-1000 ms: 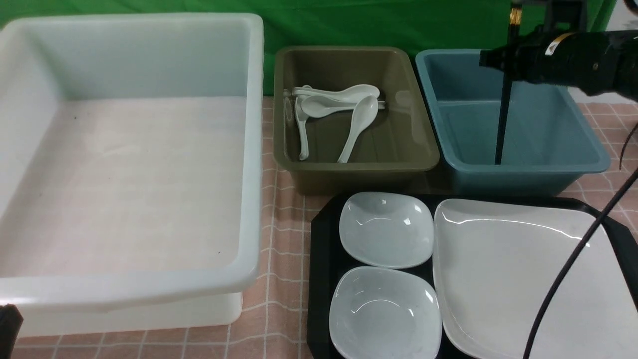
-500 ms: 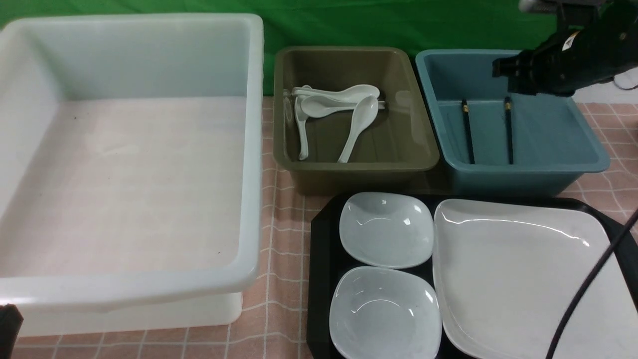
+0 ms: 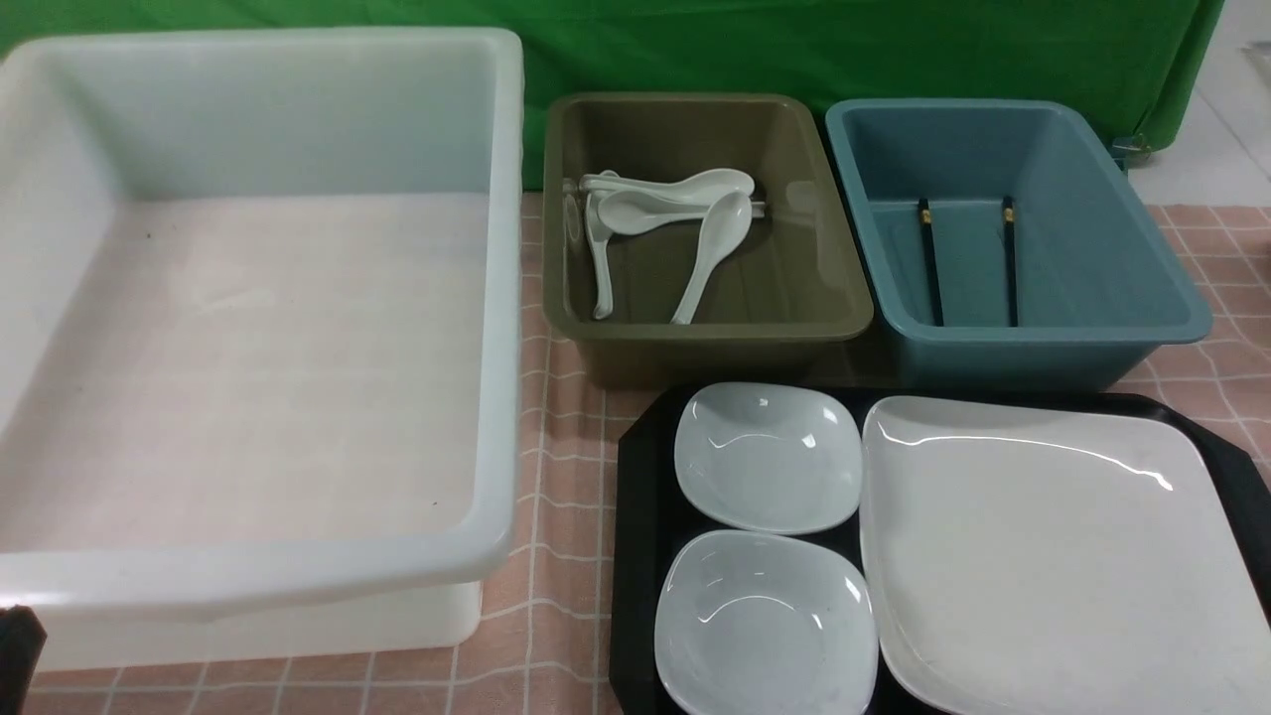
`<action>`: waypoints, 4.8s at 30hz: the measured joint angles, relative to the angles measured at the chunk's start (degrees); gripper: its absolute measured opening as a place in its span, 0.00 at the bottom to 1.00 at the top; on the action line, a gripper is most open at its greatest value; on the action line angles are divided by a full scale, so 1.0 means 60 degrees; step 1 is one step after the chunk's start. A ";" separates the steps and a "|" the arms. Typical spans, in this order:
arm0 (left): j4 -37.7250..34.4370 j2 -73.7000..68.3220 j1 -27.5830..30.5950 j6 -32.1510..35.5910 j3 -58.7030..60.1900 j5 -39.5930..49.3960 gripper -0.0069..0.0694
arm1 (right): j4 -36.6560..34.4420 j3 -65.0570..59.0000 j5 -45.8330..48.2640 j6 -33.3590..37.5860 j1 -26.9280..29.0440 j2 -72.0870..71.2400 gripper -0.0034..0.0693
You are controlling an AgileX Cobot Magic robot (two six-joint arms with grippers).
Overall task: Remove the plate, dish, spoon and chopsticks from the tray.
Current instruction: Use the left arm to grab a small plate from the dinner plate
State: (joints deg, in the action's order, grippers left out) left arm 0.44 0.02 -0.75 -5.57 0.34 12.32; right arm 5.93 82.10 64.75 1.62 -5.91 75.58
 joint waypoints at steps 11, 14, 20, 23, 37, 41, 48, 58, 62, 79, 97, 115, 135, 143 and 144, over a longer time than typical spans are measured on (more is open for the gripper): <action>0.0364 0.0000 0.0000 0.0575 0.0000 0.0000 0.12 | -0.1430 -0.5148 -0.0321 0.0068 0.0000 -0.4446 0.10; 0.0373 0.0000 0.0000 0.0607 0.0000 0.0000 0.12 | -0.1441 -0.5722 -0.0341 0.0071 0.0000 -0.4781 0.10; -0.3694 0.0000 0.0000 -0.1245 0.0000 -0.1035 0.12 | -0.1460 -0.6444 -0.0410 0.0089 0.0000 -0.5154 0.11; -0.6505 0.0000 0.0000 -0.2184 0.0000 -0.1564 0.12 | -0.1460 -0.6465 -0.0569 0.0089 0.0000 -0.5154 0.11; -0.2386 -0.0413 0.0000 -0.6899 -0.3356 -0.2537 0.12 | -0.1460 -0.6465 -0.1106 0.0089 0.0000 -0.5154 0.14; -0.1368 -0.1786 0.0000 -0.5907 -0.6195 0.0335 0.12 | -0.1460 -0.6465 -0.1278 0.0089 0.0000 -0.5154 0.14; -0.7792 -0.7124 -0.0022 0.2181 -1.0768 0.7930 0.12 | -0.1460 -0.6465 -0.1345 0.0089 0.0000 -0.5154 0.15; -0.8129 -1.3039 -0.3179 0.3611 -1.1776 0.9486 0.12 | -0.1481 -0.6507 -0.1310 0.0089 0.0000 -0.5154 0.18; -0.6231 -1.4659 -0.4762 0.2515 -1.2655 0.9573 0.15 | -0.1484 -0.6507 -0.1310 0.0089 0.0000 -0.5154 0.19; -0.1963 -1.8559 -0.6670 0.3713 -1.5496 0.9575 0.59 | -0.1484 -0.6507 -0.1310 0.0080 0.0000 -0.5154 0.22; -0.0759 -1.9661 -0.6670 0.4025 -1.5496 0.7518 0.66 | -0.1484 -0.6507 -0.1302 0.0070 0.0000 -0.5154 0.24; -0.0874 -2.0342 -0.6629 0.3345 -1.5496 0.7699 0.66 | -0.1484 -0.6507 -0.1302 0.0063 -0.0027 -0.5154 0.28; -0.1161 -2.0328 -0.6527 0.2890 -1.5740 0.8241 0.25 | -0.1484 -0.6507 -0.1268 0.0063 -0.0027 -0.5154 0.32; -0.1316 -2.0332 -0.6486 0.2882 -1.5740 0.8267 0.25 | -0.1484 -0.6507 -0.1226 0.0063 -0.0027 -0.5154 0.32; -0.1362 -2.0332 -0.6486 0.2882 -1.5740 0.8267 0.25 | -0.1484 -0.6507 -0.1226 0.0063 -0.0027 -0.5154 0.32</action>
State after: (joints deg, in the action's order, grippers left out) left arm -7.74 -121.97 -39.67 11.73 -94.10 61.92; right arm -2.97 43.06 57.39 2.00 -6.07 44.66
